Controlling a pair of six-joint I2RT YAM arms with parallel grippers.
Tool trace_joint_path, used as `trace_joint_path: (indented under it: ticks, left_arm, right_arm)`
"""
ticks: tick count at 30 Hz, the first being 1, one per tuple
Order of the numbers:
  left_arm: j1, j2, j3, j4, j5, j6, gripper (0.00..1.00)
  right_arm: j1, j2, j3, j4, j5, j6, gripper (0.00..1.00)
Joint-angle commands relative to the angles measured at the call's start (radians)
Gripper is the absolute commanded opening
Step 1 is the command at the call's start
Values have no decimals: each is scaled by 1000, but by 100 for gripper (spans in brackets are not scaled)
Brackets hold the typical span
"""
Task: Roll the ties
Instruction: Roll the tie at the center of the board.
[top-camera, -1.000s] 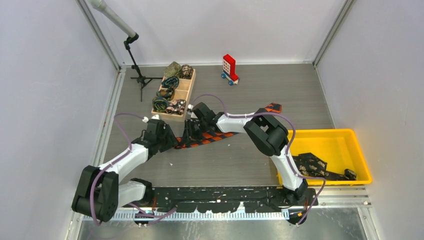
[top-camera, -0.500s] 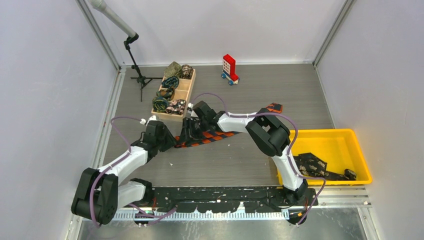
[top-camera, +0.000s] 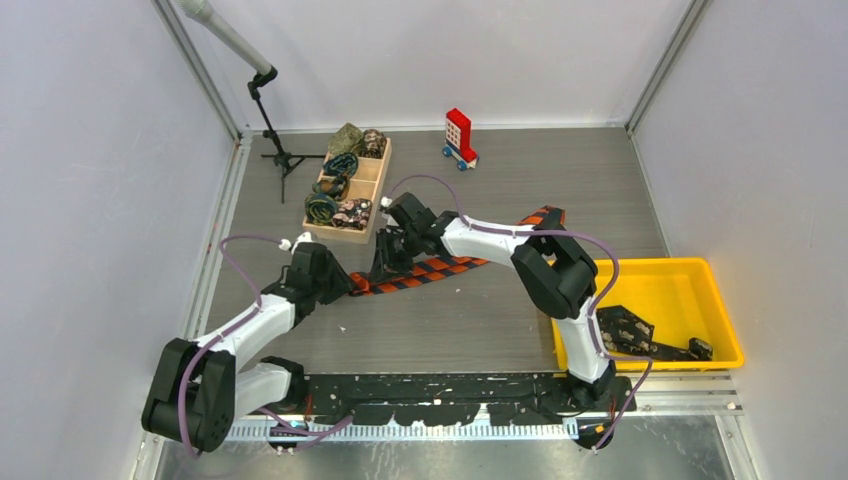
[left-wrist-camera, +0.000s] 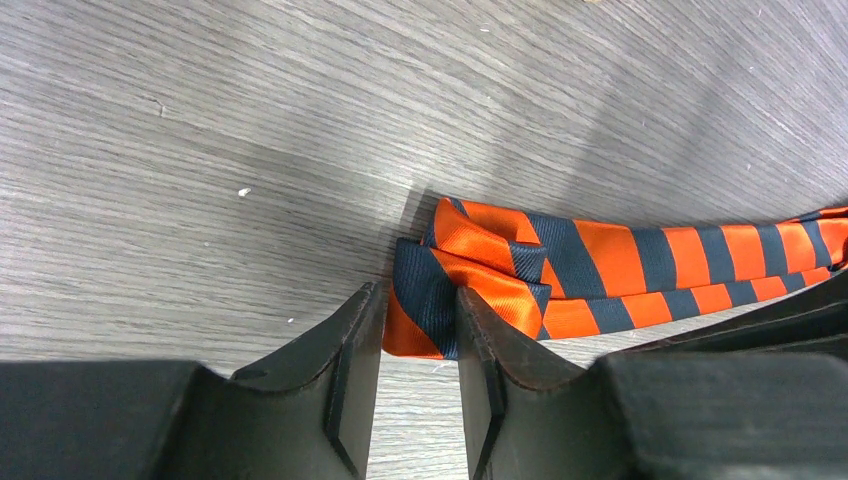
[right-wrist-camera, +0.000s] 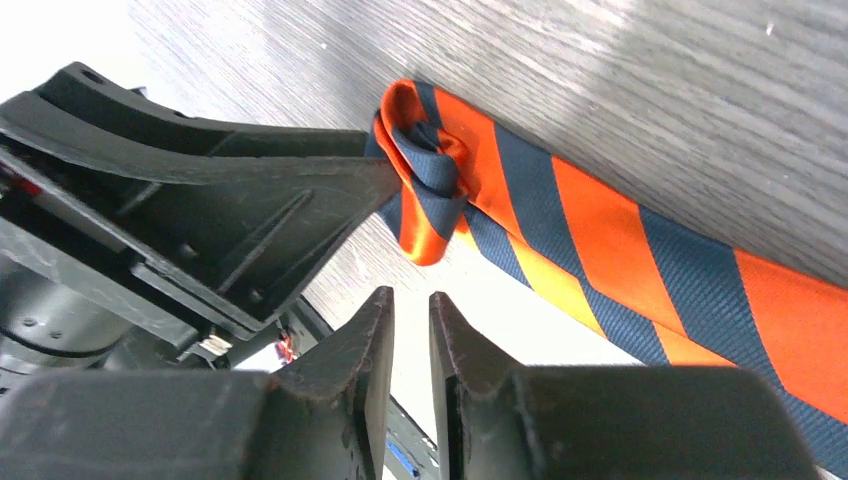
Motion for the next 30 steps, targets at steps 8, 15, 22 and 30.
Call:
trace_joint_path:
  ticks: [8, 15, 22, 30]
  left_arm:
    - [3, -7, -9, -1, -27, 12, 34]
    - [3, -18, -13, -1, -27, 11, 34]
    - [3, -18, -11, -1, -21, 15, 34]
    - [3, -62, 0, -26, -4, 26, 54]
  right_arm:
    - [11, 24, 102, 31, 16, 60, 15]
    - [16, 85, 134, 48, 3, 73, 10]
    - [17, 114, 127, 52, 11, 62, 8]
    - [13, 128, 104, 37, 27, 34, 6]
